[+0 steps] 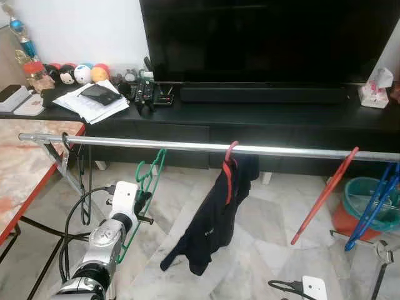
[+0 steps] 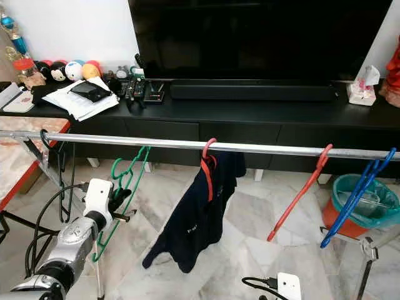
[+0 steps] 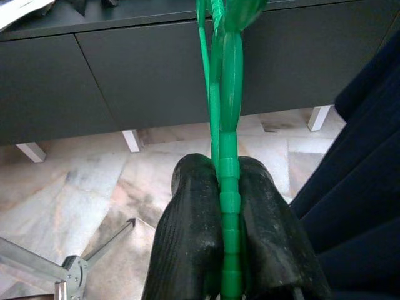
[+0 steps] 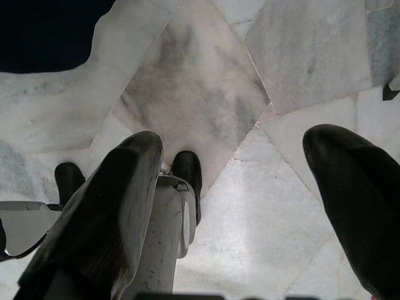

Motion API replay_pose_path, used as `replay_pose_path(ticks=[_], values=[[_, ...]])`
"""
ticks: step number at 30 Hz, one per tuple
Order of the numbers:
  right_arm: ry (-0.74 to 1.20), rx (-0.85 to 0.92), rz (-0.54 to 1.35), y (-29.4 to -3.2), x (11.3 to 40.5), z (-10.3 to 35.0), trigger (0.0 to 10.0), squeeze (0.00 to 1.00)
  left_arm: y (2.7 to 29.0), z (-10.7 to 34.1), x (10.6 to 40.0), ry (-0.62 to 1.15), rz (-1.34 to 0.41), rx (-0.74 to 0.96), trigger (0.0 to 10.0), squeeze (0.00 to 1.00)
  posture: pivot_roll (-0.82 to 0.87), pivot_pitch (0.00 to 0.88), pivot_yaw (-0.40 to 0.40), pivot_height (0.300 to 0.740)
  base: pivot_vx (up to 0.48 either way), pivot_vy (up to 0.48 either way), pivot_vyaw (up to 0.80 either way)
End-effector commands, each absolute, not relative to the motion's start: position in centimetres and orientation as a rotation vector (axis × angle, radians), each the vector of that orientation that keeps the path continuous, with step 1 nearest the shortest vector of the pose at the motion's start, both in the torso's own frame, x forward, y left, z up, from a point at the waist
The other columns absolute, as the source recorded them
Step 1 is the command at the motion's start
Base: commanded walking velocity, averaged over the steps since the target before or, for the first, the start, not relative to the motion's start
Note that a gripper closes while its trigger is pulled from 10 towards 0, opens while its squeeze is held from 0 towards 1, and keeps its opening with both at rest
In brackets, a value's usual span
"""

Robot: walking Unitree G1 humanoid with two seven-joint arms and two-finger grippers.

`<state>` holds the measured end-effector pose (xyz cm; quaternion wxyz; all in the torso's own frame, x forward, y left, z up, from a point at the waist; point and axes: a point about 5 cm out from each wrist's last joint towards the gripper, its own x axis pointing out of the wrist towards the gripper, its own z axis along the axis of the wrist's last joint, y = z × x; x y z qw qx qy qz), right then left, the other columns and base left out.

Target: Hang hanger

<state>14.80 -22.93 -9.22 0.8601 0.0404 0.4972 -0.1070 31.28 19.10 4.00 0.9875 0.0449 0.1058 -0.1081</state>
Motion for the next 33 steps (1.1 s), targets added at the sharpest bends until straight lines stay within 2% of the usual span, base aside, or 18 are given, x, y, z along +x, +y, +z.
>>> replay_pose_path(ticks=[1, 9, 23, 28, 33], values=[[1.043, 0.095, -0.233, -22.9, 14.6, -9.3, 10.0, 0.00, 20.2, 4.3, 31.2, 0.196, -0.176, 0.094, 10.0, 0.00, -0.01, 0.000, 0.052, 0.740, 0.000, 0.000, 0.00], [1.048, 0.096, -0.228, -22.4, 14.4, -9.5, 10.0, 0.00, 20.5, 5.7, 32.5, 0.167, -0.145, 0.088, 10.0, 0.00, -0.01, 0.000, 0.047, 0.740, 0.000, 0.000, 0.00], [1.043, 0.105, -0.226, -21.6, 14.7, -9.5, 10.0, 0.00, 18.3, 8.6, 35.6, 0.143, -0.158, 0.086, 10.0, 0.00, -0.02, 0.000, 0.049, 0.740, 0.000, 0.000, 0.00], [1.041, 0.108, -0.234, -22.0, 14.6, -9.5, 10.0, 0.00, 18.1, 9.4, 36.4, 0.146, -0.133, 0.061, 10.0, 0.00, -0.02, 0.000, 0.051, 0.740, 0.000, 0.000, 0.00], [1.039, 0.105, -0.245, -23.0, 14.4, -9.3, 10.0, 0.00, 17.7, 9.6, 36.7, 0.171, -0.128, 0.050, 10.0, 0.00, -0.03, 0.000, 0.050, 0.740, 0.273, 0.000, 0.00]])
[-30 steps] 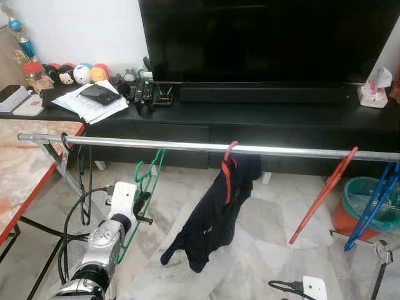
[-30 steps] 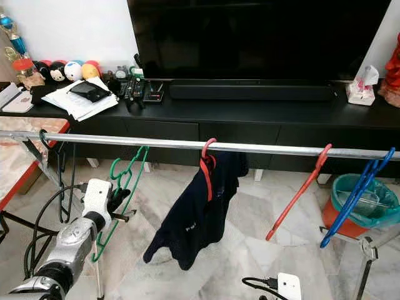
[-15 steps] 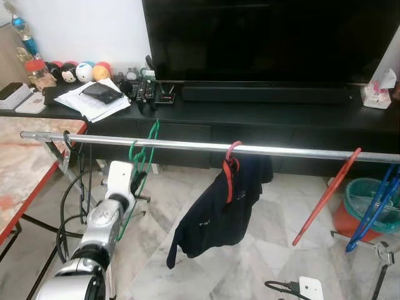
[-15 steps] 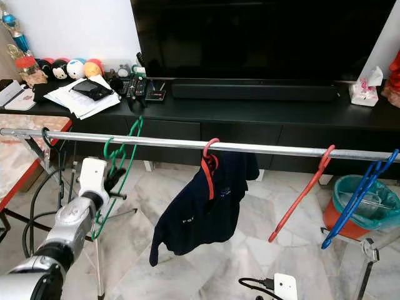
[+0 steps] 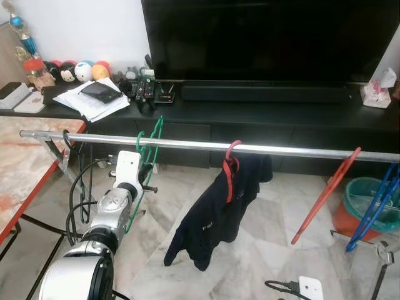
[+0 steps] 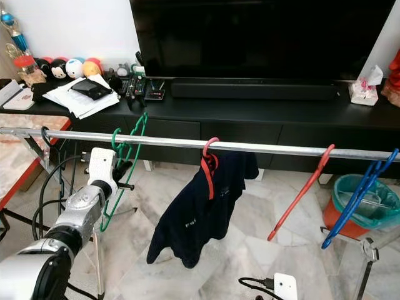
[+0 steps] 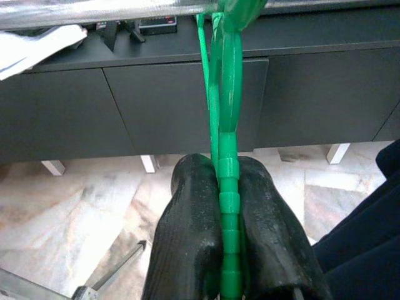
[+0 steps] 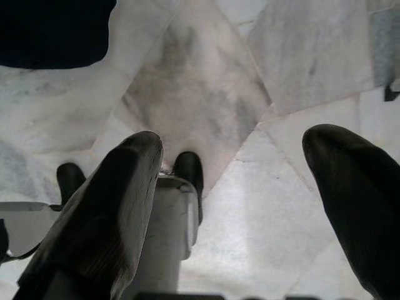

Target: Hang hanger

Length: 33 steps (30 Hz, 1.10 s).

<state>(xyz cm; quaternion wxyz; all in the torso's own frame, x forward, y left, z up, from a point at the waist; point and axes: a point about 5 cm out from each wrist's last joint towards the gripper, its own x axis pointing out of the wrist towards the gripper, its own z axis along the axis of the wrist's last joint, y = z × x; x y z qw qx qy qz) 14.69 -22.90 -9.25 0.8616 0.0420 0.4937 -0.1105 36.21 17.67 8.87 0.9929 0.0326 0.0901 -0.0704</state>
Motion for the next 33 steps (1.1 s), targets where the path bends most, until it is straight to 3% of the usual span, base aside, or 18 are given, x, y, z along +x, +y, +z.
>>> replay_pose_path(ticks=[1, 11, 33], values=[[1.040, 0.105, -0.246, -23.0, 14.4, -9.3, 10.0, 0.00, 17.6, 9.6, 36.7, 0.174, -0.128, 0.050, 10.0, 0.00, -0.03, 0.000, 0.050, 0.740, 0.311, 0.000, 0.00], [1.042, 0.109, -0.232, -22.0, 14.6, -9.5, 10.0, 0.00, 17.2, 9.4, 37.1, 0.268, -0.109, 0.045, 10.0, 0.00, -0.03, 0.000, 0.045, 0.740, 0.336, 0.000, 0.00], [1.040, 0.117, -0.226, -21.6, 14.7, -9.5, 10.0, 0.00, 16.4, 6.5, 35.4, 0.347, -0.168, 0.077, 10.0, 0.00, -0.01, 0.000, 0.044, 0.740, 0.000, 0.000, 0.00]])
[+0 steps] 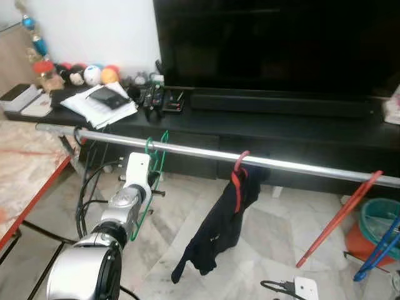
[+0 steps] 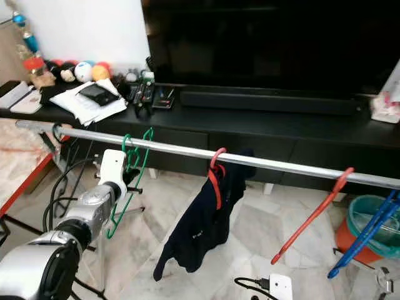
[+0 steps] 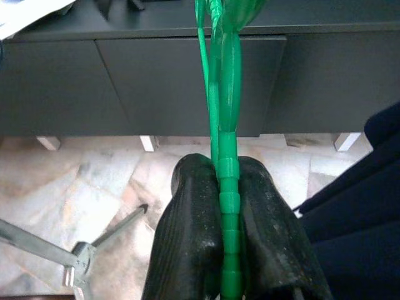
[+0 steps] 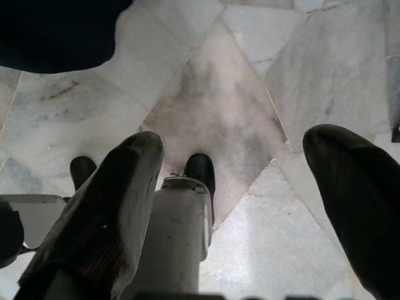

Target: Hang hanger

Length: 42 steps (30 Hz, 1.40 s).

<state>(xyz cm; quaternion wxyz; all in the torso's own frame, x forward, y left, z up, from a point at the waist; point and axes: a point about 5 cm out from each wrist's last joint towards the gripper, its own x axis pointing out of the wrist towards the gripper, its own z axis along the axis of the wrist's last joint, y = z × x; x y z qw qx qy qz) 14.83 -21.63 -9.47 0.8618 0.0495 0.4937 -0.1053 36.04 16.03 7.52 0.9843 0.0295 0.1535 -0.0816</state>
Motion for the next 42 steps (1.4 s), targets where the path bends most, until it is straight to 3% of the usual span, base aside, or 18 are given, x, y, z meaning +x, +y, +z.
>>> replay_pose_path(ticks=[1, 11, 25, 31, 42], values=[[1.040, 0.117, -0.226, -21.7, 14.6, -9.5, 10.0, 0.00, 16.5, 6.2, 35.2, 0.354, -0.166, 0.081, 10.0, 0.00, -0.01, 0.000, 0.044, 0.740, 0.000, 0.000, 0.00], [1.043, 0.108, -0.222, -22.1, 14.6, -9.5, 10.0, 0.00, 17.6, 4.7, 33.8, 0.383, -0.150, 0.115, 10.0, 0.00, 0.00, 0.000, 0.029, 0.740, 0.000, 0.000, 0.00], [1.029, 0.112, -0.198, -20.1, 15.9, -9.4, 10.0, 0.00, 18.2, 5.1, 33.1, 0.291, -0.132, 0.128, 10.0, 0.00, 0.00, 0.000, 0.032, 0.740, 0.000, 0.000, 0.00], [1.034, 0.109, -0.213, -21.1, 15.3, -9.4, 10.0, 0.00, 18.5, 5.9, 32.4, 0.187, -0.115, 0.103, 10.0, 0.00, 0.00, 0.000, 0.034, 0.740, 0.000, 0.000, 0.00], [1.021, 0.108, -0.221, -21.9, 15.5, -9.2, 10.0, 0.00, 19.1, 5.4, 30.5, 0.173, -0.091, 0.107, 10.0, 0.00, 0.00, 0.000, 0.038, 0.740, 0.000, -0.084, 0.00]])
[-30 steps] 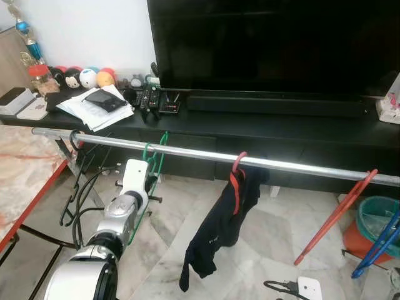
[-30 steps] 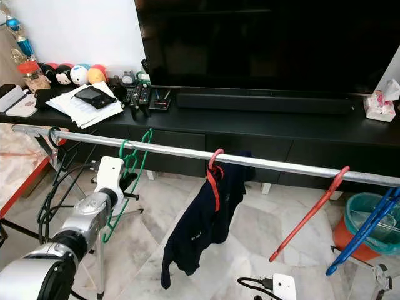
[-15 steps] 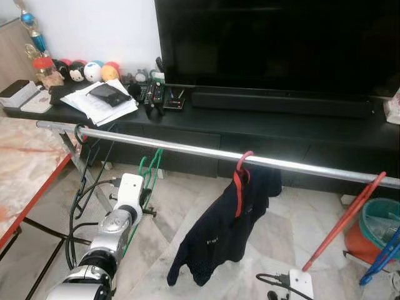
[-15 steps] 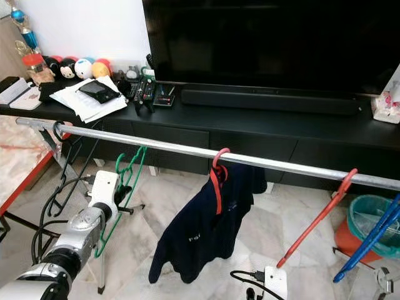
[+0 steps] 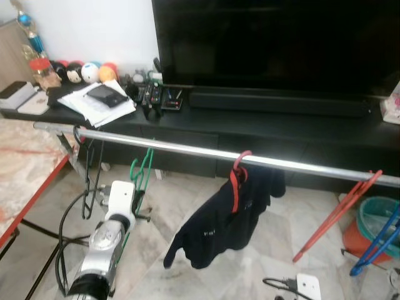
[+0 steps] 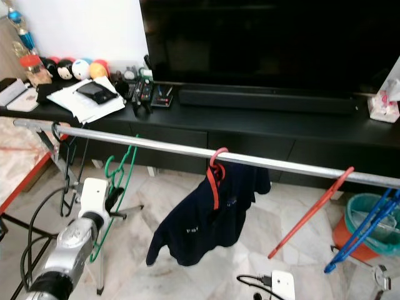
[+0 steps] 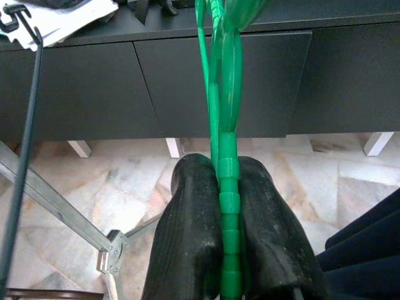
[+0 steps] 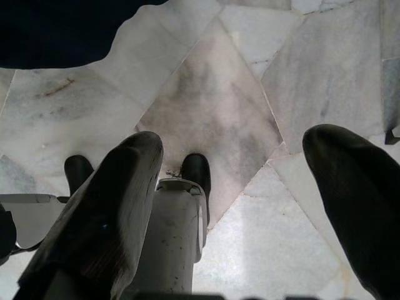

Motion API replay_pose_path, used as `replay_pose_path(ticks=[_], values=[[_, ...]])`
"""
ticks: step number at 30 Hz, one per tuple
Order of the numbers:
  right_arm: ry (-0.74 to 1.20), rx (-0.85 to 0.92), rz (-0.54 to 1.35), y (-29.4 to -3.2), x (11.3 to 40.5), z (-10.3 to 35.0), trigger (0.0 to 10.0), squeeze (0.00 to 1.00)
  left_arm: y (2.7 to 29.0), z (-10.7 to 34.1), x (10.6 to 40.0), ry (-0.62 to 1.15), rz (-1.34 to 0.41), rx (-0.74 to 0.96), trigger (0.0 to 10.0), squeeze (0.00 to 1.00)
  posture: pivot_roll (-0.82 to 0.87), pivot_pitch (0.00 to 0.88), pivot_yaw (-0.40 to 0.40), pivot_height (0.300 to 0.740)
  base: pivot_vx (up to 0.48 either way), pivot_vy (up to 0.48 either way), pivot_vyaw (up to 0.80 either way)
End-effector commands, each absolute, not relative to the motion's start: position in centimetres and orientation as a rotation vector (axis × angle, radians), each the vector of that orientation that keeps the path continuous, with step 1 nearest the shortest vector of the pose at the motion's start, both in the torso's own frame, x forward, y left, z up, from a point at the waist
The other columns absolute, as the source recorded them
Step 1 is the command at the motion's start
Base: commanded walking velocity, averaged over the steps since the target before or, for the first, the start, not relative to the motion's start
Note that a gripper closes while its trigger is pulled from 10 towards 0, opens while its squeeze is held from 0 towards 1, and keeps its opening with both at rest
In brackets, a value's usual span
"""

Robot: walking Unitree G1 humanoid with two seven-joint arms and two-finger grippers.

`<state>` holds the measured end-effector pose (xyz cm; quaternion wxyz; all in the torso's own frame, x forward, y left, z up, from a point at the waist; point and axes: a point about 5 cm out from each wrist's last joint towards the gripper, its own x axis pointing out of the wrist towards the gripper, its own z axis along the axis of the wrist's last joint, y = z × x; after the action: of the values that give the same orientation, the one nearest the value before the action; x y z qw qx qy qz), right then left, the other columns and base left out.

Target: Hang hanger

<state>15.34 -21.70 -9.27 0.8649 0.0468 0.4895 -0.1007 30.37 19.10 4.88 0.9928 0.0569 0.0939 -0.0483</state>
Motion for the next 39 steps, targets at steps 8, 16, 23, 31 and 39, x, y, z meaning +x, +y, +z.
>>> replay_pose_path(ticks=[8, 16, 23, 31, 39], values=[[1.019, 0.111, -0.229, -22.1, 15.5, -9.1, 10.0, 0.00, 18.9, 6.2, 31.1, 0.151, -0.091, 0.107, 10.0, 0.00, -0.01, 0.000, 0.041, 0.740, 0.000, -0.366, 0.00], [1.029, 0.113, -0.232, -22.3, 15.2, -9.2, 10.0, 0.00, 19.1, 6.4, 31.1, 0.151, -0.088, 0.115, 10.0, 0.00, 0.00, 0.000, 0.038, 0.740, 0.000, -0.365, 0.00], [1.033, 0.113, -0.226, -22.0, 15.0, -9.4, 10.0, 0.00, 20.1, 6.4, 31.0, 0.171, -0.054, 0.132, 10.0, 0.00, 0.00, 0.000, 0.035, 0.740, 0.000, 0.000, 0.00], [1.029, 0.115, -0.221, -21.9, 14.9, -9.4, 10.0, 0.00, 22.0, 7.3, 32.2, 0.205, -0.062, 0.147, 10.0, 0.00, 0.00, 0.000, 0.033, 0.740, 0.000, 0.000, 0.00], [1.029, 0.118, -0.217, -21.4, 14.9, -9.5, 10.0, 0.00, 22.9, 8.4, 33.7, 0.262, -0.225, 0.182, 10.0, 0.00, -0.01, 0.000, 0.041, 0.740, 0.000, 0.000, 0.00]])
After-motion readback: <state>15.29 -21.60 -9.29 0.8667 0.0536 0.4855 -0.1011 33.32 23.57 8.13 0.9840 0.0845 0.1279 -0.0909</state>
